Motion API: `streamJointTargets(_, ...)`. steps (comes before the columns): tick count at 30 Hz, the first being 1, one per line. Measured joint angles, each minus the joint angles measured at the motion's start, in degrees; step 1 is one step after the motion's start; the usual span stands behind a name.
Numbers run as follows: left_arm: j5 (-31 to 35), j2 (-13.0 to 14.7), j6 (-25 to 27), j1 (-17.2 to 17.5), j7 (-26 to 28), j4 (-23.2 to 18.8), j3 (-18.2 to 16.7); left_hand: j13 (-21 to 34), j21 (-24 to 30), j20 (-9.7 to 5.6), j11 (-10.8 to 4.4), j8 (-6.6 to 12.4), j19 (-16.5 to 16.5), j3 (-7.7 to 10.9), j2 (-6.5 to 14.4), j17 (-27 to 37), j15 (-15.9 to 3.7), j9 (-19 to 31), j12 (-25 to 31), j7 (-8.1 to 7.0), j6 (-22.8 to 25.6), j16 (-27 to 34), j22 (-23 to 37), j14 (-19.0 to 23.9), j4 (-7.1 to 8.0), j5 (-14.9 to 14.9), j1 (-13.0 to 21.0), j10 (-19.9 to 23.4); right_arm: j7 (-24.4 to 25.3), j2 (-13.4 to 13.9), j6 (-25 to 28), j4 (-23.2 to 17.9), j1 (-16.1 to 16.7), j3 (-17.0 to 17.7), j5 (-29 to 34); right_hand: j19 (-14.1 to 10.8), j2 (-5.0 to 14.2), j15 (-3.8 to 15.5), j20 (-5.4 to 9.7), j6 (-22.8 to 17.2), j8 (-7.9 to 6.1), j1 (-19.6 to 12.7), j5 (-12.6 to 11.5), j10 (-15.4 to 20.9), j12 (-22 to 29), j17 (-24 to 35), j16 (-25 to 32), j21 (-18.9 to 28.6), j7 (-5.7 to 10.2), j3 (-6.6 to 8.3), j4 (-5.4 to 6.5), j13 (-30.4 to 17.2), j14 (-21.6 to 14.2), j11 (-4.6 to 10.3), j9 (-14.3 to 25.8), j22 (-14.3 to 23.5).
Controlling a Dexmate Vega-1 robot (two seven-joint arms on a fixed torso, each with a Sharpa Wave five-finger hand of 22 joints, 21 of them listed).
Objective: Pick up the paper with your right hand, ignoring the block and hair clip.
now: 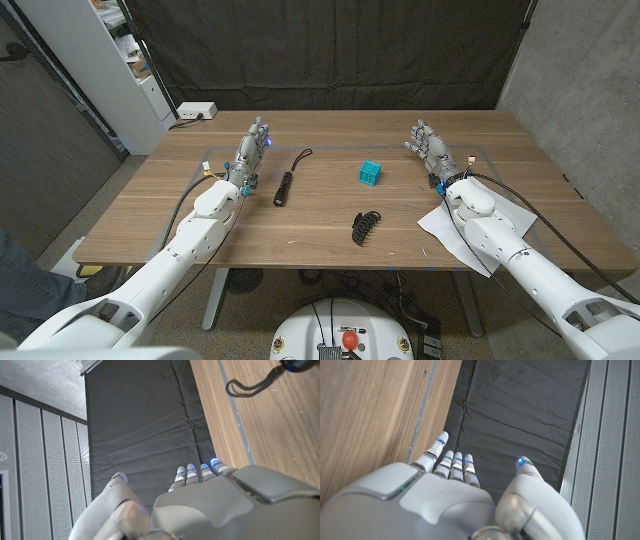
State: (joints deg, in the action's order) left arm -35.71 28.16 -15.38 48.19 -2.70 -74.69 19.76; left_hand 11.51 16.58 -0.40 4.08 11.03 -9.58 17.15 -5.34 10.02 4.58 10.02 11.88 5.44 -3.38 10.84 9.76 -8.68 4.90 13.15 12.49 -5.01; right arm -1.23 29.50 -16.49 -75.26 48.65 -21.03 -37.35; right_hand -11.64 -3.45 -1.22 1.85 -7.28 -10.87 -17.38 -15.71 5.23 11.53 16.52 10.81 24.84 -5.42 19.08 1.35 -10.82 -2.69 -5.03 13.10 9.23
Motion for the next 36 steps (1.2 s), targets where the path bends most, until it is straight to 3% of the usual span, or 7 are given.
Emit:
streamJointTargets(17, 5.48, -4.66, 3.87, 1.07, -3.75, -0.80, -5.94, -0.06, 0.00, 0.29, -0.01, 0.00, -0.29, 0.00, 0.23, -0.01, 0.00, 0.00, -0.01, -0.01, 0.00, 0.00, -0.01, 0.01, 0.00, 0.00, 0.22, 0.01, 1.19, 1.28, 0.75, -2.52, 1.47, 0.67, 0.13, 0.01, 0.68, 0.22, -0.01, 0.01, 0.00, -0.68, 0.00, 0.00, 0.00, -0.58, -0.01, -0.63, 0.00, 0.40, -0.40, 0.01, 0.23, 0.01, -0.59, -0.01)
streamJointTargets(36, 8.43, -6.40, 6.18, 2.48, -5.71, -2.42, -9.18, -0.33, -0.29, 0.41, -0.02, 0.00, -0.40, -0.01, 0.45, -0.02, 0.00, -0.01, 0.23, 0.30, 0.32, -0.01, -0.02, 0.01, 0.00, 0.00, 0.45, 0.02, -1.10, 2.24, -1.73, -4.01, 3.11, 1.57, -0.93, -1.14, 1.28, 0.64, 0.09, -0.60, 0.00, -1.28, 0.00, 0.34, 0.00, -1.10, 0.44, -1.12, 1.03, 0.69, -1.03, 0.02, -0.19, 0.35, -0.85, -0.02)
